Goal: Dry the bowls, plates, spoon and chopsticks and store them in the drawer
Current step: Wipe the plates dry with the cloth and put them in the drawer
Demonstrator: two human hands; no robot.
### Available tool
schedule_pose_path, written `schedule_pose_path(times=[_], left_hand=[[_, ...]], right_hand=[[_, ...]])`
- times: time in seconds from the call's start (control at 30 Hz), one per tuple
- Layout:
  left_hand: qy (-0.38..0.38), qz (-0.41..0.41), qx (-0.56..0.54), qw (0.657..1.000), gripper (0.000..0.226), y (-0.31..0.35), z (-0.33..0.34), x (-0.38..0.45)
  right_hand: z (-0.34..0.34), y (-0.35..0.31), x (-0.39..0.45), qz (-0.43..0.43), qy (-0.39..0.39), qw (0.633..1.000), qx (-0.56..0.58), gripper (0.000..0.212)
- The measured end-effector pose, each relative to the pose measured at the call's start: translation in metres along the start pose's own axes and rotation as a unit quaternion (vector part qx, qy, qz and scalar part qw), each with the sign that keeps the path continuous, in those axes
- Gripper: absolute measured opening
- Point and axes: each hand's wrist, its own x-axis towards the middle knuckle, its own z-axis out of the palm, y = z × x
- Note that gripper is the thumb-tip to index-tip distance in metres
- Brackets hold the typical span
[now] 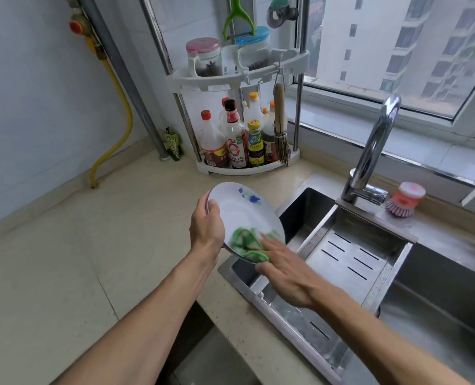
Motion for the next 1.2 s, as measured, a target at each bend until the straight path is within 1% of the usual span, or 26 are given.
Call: schedule_pose_path(times=[0.07,0.13,0.2,0.23,0.27,0.3,0.4,0.43,0.47,0.5,0.53,0.6,0.63,0.67,0.73,0.77,0.8,0.87,0.93,1.0,1.03,1.07,1.1,1.13,1.17,1.2], left_hand=[[-0.021,-0.007,-0.008,1.000,0.036,0.002,0.001,-0.001],[-0.046,-0.008,-0.009,0.999,0.032,0.005,-0.002,0.004],[-0.059,-0.003,-0.009,0.998,0.027,0.007,-0.008,0.008],[-0.063,0.001,-0.005,0.998,0.026,0.008,-0.008,0.010],[-0.062,0.004,0.000,0.998,0.026,0.008,-0.007,0.008],[-0.052,0.004,0.002,0.999,0.028,0.008,-0.005,0.007],[-0.003,0.015,0.012,1.000,0.036,0.007,0.003,0.007],[0.001,0.019,0.014,1.000,0.037,0.007,0.005,0.008],[-0.007,0.021,0.015,1.000,0.037,0.008,0.004,0.010],[-0.024,0.018,0.016,0.999,0.037,0.010,0.003,0.011],[-0.040,0.012,0.018,0.999,0.036,0.011,0.001,0.012],[-0.058,-0.006,0.022,0.998,0.033,0.009,-0.002,0.014],[-0.055,-0.014,0.018,0.998,0.031,0.007,-0.001,0.014],[-0.045,-0.021,0.010,0.999,0.030,0.005,0.000,0.013],[-0.033,-0.039,-0.010,0.999,0.031,0.001,0.002,0.013],[-0.036,-0.047,-0.013,0.998,0.031,-0.001,0.001,0.014],[-0.047,-0.053,-0.014,0.997,0.029,-0.001,-0.001,0.014],[-0.084,-0.074,-0.015,0.994,0.025,0.002,-0.006,0.017],[-0.120,-0.124,-0.015,0.985,0.024,0.005,-0.011,0.020],[-0.122,-0.175,-0.028,0.977,0.023,0.008,-0.014,0.023],[-0.116,-0.166,0.000,0.979,0.023,0.009,-0.014,0.025],[-0.115,-0.118,0.078,0.983,0.030,0.007,-0.018,0.027],[-0.117,-0.029,0.201,0.972,0.044,0.005,-0.023,0.031],[-0.136,0.082,0.323,0.933,0.062,0.002,-0.029,0.033],[-0.185,0.197,0.420,0.866,0.077,0.000,-0.035,0.032],[-0.246,0.286,0.495,0.783,0.088,0.001,-0.038,0.029]], right_hand=[[0.003,-0.007,0.000,-0.016,0.013,0.999,0.030,0.051],[0.004,0.006,0.002,-0.035,0.012,0.999,-0.025,0.056],[-0.001,0.037,0.003,-0.019,0.006,0.995,-0.102,0.075],[-0.008,0.049,0.005,0.002,0.012,0.992,-0.129,0.087],[-0.012,0.056,0.006,0.019,0.016,0.990,-0.141,0.093],[-0.013,0.054,0.008,0.022,0.013,0.990,-0.136,0.091],[-0.002,0.021,0.006,-0.018,0.021,0.999,-0.045,0.066],[0.004,0.016,0.005,-0.036,0.027,0.998,-0.033,0.058],[0.006,0.020,0.005,-0.047,0.027,0.997,-0.046,0.051],[0.005,0.030,0.006,-0.050,0.027,0.995,-0.081,0.049],[0.000,0.042,0.009,-0.039,0.025,0.990,-0.133,0.051],[-0.010,0.058,0.012,0.016,0.006,0.976,-0.217,0.060],[-0.010,0.058,0.014,0.026,0.001,0.974,-0.227,0.062],[-0.007,0.053,0.015,0.016,0.006,0.977,-0.215,0.062],[0.004,0.044,0.015,-0.031,0.034,0.987,-0.156,0.057],[0.010,0.044,0.013,-0.059,0.043,0.987,-0.146,0.052],[0.012,0.051,0.012,-0.077,0.062,0.983,-0.158,0.047],[0.007,0.069,0.011,-0.072,0.110,0.972,-0.193,0.034],[0.000,0.078,0.009,-0.069,0.142,0.960,-0.230,0.025],[-0.002,0.077,0.010,-0.083,0.160,0.949,-0.257,0.017],[-0.003,0.077,0.010,-0.087,0.167,0.945,-0.268,0.015],[-0.003,0.076,0.011,-0.088,0.171,0.943,-0.273,0.014],[-0.006,0.076,0.012,-0.087,0.171,0.943,-0.271,0.014],[-0.009,0.075,0.013,-0.089,0.168,0.945,-0.267,0.014],[-0.013,0.076,0.015,-0.092,0.164,0.947,-0.262,0.015],[-0.018,0.076,0.017,-0.095,0.158,0.949,-0.255,0.018]])
